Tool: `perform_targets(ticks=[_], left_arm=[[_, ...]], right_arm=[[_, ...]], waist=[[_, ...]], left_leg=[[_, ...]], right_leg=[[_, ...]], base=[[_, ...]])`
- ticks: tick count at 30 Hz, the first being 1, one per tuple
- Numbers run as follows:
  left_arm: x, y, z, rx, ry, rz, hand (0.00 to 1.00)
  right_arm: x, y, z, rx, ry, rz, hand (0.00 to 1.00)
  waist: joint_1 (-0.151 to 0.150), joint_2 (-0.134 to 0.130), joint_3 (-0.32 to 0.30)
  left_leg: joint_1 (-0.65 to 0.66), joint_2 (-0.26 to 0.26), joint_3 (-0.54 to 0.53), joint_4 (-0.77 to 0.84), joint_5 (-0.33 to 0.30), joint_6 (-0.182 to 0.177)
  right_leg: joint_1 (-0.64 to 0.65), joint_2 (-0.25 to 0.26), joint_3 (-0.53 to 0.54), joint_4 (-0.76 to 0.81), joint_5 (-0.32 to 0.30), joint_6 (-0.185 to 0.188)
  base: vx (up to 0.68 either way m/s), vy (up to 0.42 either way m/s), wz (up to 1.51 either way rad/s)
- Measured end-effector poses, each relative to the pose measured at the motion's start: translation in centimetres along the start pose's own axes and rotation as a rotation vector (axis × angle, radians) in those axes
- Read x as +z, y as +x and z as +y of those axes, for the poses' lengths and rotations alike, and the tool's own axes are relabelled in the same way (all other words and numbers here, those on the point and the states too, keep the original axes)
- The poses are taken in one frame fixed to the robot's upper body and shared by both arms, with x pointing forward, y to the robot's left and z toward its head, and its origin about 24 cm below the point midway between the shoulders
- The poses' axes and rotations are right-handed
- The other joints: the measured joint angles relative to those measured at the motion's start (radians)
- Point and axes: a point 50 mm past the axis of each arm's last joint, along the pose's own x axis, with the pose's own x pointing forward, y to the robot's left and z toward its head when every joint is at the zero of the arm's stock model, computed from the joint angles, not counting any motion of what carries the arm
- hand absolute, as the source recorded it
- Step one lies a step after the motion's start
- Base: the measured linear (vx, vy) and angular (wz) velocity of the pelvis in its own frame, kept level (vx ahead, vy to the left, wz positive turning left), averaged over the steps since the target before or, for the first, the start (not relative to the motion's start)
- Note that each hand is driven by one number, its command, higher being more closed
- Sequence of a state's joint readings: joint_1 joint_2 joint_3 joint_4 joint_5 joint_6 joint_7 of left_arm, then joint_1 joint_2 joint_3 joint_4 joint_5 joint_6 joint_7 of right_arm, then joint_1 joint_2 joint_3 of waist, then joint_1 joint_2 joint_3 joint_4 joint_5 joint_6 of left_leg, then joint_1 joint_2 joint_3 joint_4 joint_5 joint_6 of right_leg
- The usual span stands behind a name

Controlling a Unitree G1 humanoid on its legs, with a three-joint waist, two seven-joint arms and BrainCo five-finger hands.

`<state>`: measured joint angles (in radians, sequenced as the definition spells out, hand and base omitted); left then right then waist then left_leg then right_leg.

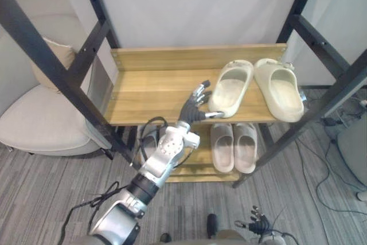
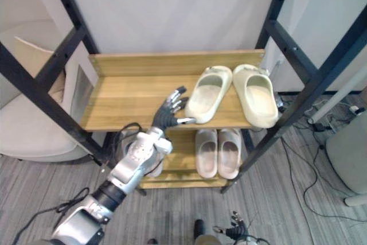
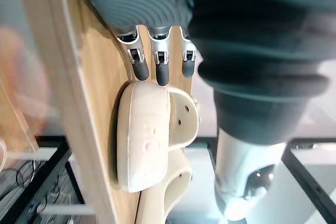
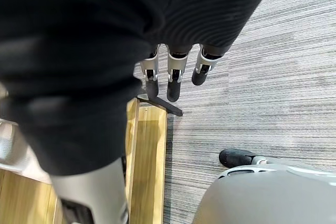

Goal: Organize the slippers on the shoe rack

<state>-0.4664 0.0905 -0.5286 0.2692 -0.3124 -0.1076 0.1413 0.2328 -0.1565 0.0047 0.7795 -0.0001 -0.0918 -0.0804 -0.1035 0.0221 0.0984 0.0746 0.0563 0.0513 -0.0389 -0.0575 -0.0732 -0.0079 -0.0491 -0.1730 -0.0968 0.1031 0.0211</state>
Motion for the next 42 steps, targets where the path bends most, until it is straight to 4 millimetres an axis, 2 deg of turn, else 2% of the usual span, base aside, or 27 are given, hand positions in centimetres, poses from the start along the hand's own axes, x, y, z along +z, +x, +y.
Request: perform_targets(ticks=[7,16,25,32,36,42], left_arm=[[-0.1,1.1,-2.6,-0.087,-0.002,0.015,0.00],[0.1,1.6,-2.7,-0.088,0.008,0.015,0.00],[0.4,2.2,-1.2,-0.034,0.033,0.016,0.00],[1.2,2.2,2.0,0.065,0.035,-0.012,0.00],[1.6,1.1,3.1,0.084,0.049,-0.036,0.00],[2.2,-0.9,3.0,0.047,-0.003,-0.076,0.00]], right_arm=[[0.1,0.1,0.1,0.003,-0.002,-0.003,0.00],[-0.1,0.0,0.0,0.002,-0.002,0.005,0.00],[0.0,0.0,0.0,0.000,0.000,0.002,0.00],[0.1,0.0,0.0,0.000,0.000,-0.001,0.00],[0.1,0.0,-0.1,0.001,0.001,-0.001,0.00],[0.1,0.0,-0.1,0.021,-0.005,-0.002,0.00]], waist=[[-0.010,0.000,0.000],[-0.012,0.000,0.001],[-0.016,0.001,0.003],[-0.025,0.008,0.025],[-0.024,0.011,0.029],[-0.005,0.011,0.028]], left_leg=[[0.004,0.005,0.022,0.000,-0.010,-0.007],[0.005,0.007,0.023,0.000,-0.010,-0.007],[0.026,0.013,0.042,-0.012,-0.013,-0.010],[0.032,0.023,0.043,-0.011,-0.016,-0.011],[0.031,0.023,0.024,-0.011,-0.016,-0.011],[0.029,0.018,0.010,-0.009,-0.015,-0.010]], right_leg=[[-0.007,0.007,0.021,0.000,-0.007,0.007],[-0.004,0.008,0.021,0.000,-0.005,0.000],[0.003,0.014,0.030,0.001,-0.006,-0.001],[0.010,0.021,0.019,0.006,-0.015,-0.007],[0.010,0.024,0.011,0.007,-0.017,-0.009],[0.017,0.018,-0.010,0.008,-0.019,-0.007]], base=[[-0.01,-0.008,-0.10],[0.00,-0.002,0.01],[0.02,0.002,-0.06],[0.00,-0.006,-0.01],[0.02,-0.004,0.07],[0.01,0.009,0.10]])
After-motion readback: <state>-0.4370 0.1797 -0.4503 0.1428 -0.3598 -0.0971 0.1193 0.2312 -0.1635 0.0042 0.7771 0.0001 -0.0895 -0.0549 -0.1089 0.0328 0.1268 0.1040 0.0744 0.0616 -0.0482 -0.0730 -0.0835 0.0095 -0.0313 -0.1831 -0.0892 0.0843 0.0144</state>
